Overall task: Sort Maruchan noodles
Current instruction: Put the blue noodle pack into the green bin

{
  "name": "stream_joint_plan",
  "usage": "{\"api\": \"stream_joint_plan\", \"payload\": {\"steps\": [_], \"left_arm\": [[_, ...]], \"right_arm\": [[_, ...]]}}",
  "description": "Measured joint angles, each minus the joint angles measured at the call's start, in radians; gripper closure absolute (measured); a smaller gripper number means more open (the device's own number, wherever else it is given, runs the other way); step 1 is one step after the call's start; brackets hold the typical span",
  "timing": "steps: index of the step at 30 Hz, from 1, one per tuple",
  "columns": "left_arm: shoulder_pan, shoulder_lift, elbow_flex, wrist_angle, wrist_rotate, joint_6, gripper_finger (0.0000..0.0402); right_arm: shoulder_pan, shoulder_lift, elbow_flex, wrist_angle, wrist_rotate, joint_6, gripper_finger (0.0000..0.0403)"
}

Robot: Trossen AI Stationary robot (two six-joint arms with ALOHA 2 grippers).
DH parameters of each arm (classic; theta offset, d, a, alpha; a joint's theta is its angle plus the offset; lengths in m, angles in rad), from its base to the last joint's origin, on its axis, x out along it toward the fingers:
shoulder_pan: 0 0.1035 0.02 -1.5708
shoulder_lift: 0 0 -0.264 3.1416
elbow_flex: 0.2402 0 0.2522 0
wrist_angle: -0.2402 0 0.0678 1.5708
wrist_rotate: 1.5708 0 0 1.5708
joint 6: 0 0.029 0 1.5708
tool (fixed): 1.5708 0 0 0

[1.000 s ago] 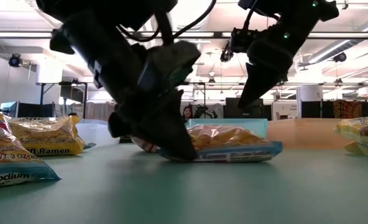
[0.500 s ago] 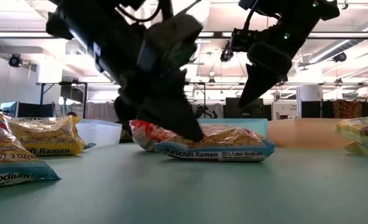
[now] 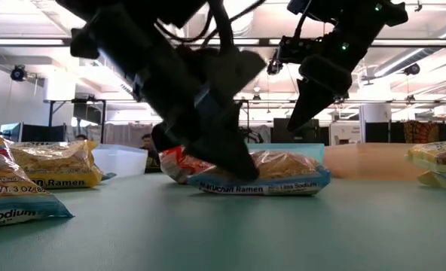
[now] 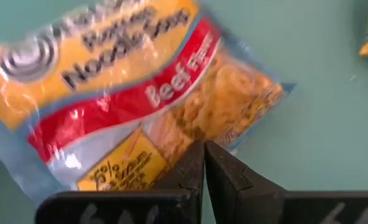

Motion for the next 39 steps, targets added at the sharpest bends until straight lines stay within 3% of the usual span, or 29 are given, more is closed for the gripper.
{"api": "stream_joint_plan", "payload": {"steps": [10,16,23,29,39], "left_arm": [[-0.009,0.053,-0.001,-0.034,0.009,-0.055,0.0402],[-0.012,0.053,-0.006,-0.047,0.019,-0.057,0.0402],[-0.013,0.053,-0.008,-0.047,0.021,-0.045,0.0402],[-0.014,0.054,-0.009,-0.048,0.012,-0.021,0.0402],[-0.015,0.054,-0.011,-0.048,0.004,0.006,0.0402]], "right_arm": [[-0.004,0.0,0.0,-0.011,-0.037,0.055,0.0272],[-0.096,0.001,0.0,-0.01,-0.223,0.099,0.0253],[-0.208,-0.001,0.0,0.012,-0.545,0.127,0.0252],[-0.232,0.008,-0.03,0.092,-0.703,0.143,0.0252],[-0.255,0.008,-0.123,0.215,-0.747,0.213,0.0252]]}}
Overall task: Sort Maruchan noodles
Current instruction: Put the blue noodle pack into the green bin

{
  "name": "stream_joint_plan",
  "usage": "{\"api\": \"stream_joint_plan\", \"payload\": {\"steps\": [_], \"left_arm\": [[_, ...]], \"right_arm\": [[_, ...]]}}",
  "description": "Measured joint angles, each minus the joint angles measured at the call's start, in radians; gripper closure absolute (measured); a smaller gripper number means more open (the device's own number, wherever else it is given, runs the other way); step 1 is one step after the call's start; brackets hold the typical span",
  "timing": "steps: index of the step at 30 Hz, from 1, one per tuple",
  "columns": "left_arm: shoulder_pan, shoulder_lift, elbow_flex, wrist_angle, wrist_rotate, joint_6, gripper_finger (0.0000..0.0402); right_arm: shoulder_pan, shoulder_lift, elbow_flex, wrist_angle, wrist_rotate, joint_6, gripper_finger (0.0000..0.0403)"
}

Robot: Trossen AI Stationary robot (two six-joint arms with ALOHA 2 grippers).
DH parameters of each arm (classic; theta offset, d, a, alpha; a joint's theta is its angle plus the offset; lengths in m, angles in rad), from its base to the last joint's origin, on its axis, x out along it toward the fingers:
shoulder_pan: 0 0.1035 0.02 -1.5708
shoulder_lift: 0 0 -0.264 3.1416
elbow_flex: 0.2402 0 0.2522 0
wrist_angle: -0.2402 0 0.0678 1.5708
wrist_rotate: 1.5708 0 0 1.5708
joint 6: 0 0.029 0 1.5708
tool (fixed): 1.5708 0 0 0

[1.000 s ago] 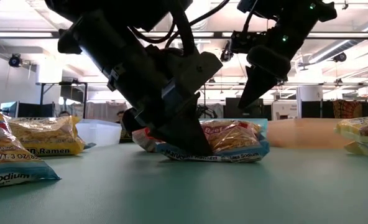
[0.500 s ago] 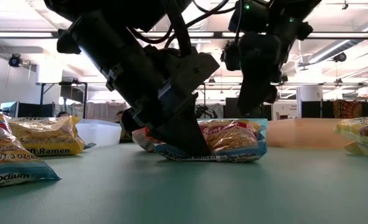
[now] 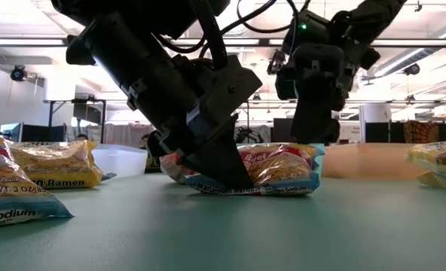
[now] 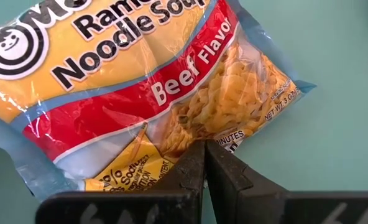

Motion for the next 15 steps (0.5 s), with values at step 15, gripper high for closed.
{"api": "stream_joint_plan", "payload": {"steps": [15], "left_arm": [[0.006,0.0,-0.004,0.001,-0.017,0.01,0.0402]], "right_arm": [[0.003,0.0,-0.067,0.15,0.189,0.241,0.0252]]}}
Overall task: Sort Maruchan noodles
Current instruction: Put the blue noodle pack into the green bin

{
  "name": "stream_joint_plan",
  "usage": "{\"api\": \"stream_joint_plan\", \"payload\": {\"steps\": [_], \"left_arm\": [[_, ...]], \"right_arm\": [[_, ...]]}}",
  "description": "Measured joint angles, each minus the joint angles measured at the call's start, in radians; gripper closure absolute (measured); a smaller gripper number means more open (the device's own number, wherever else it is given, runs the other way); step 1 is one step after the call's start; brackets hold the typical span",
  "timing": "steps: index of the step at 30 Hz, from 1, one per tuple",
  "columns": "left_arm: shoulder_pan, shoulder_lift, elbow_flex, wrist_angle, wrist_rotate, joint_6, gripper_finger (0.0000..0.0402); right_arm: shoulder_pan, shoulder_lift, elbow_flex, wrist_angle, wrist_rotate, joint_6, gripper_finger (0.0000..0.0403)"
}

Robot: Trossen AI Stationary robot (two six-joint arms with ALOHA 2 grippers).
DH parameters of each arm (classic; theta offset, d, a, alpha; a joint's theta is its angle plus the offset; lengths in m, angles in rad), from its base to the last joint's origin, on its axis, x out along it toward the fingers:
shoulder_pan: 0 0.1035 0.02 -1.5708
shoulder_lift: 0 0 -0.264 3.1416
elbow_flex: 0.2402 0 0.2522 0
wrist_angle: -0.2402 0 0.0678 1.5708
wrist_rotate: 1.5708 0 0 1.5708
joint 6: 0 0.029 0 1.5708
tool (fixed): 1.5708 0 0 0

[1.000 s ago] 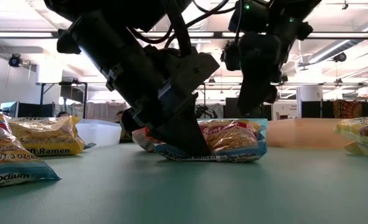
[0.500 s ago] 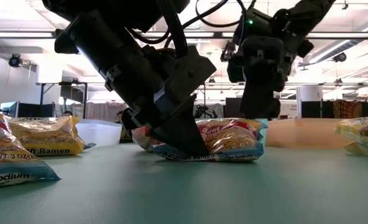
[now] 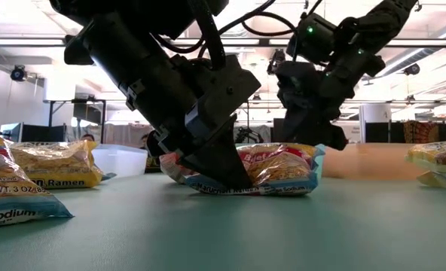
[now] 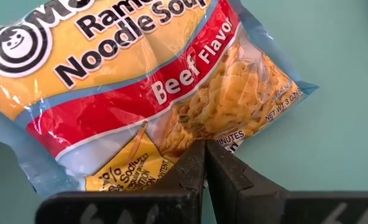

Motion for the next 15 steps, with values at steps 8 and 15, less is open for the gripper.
{"api": "stream_joint_plan", "payload": {"steps": [8,15], "left_arm": [[0.005,0.0,-0.001,-0.002,-0.005,0.017,0.0402],[0.007,0.0,-0.001,-0.006,-0.005,0.017,0.0402]], "right_arm": [[-0.011,0.0,0.0,0.0,-0.143,-0.011,0.025],[-0.011,0.0,0.0,0.0,-0.247,0.044,0.025]]}}
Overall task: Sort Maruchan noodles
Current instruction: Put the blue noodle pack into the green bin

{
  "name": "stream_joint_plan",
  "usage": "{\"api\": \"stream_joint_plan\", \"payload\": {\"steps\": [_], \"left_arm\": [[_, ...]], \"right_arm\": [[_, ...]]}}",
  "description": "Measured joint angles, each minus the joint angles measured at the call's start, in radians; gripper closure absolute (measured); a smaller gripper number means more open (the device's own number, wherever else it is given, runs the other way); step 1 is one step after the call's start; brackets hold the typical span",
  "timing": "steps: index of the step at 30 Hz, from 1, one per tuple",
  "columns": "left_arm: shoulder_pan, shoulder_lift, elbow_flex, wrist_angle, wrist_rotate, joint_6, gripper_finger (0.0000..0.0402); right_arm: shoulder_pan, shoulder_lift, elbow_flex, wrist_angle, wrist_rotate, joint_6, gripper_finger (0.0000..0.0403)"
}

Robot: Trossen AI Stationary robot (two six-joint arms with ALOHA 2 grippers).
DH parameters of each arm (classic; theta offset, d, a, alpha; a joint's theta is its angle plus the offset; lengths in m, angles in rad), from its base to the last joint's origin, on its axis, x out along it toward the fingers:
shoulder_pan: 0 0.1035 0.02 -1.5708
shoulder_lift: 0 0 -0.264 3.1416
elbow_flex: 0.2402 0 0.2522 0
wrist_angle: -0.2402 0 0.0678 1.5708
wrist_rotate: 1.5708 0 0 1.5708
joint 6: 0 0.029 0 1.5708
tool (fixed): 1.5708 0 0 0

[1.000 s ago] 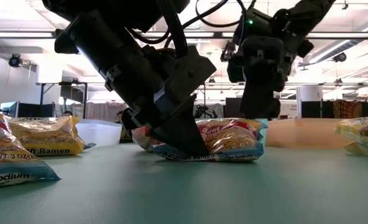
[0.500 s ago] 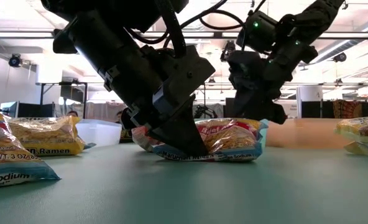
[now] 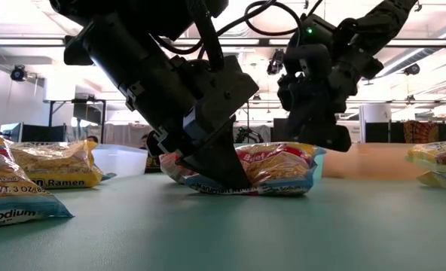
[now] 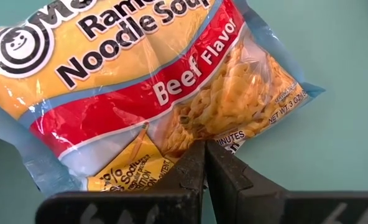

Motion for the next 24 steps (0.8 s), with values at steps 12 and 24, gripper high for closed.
{"api": "stream_joint_plan", "payload": {"steps": [12,24], "left_arm": [[0.003,0.0,0.0,-0.004,-0.007,0.003,0.0402],[0.014,0.0,-0.001,-0.014,-0.011,0.004,0.0402]], "right_arm": [[0.0,0.0,0.0,0.011,0.018,-0.01,0.028],[0.0,0.0,-0.001,0.015,-0.017,-0.004,0.0205]]}}
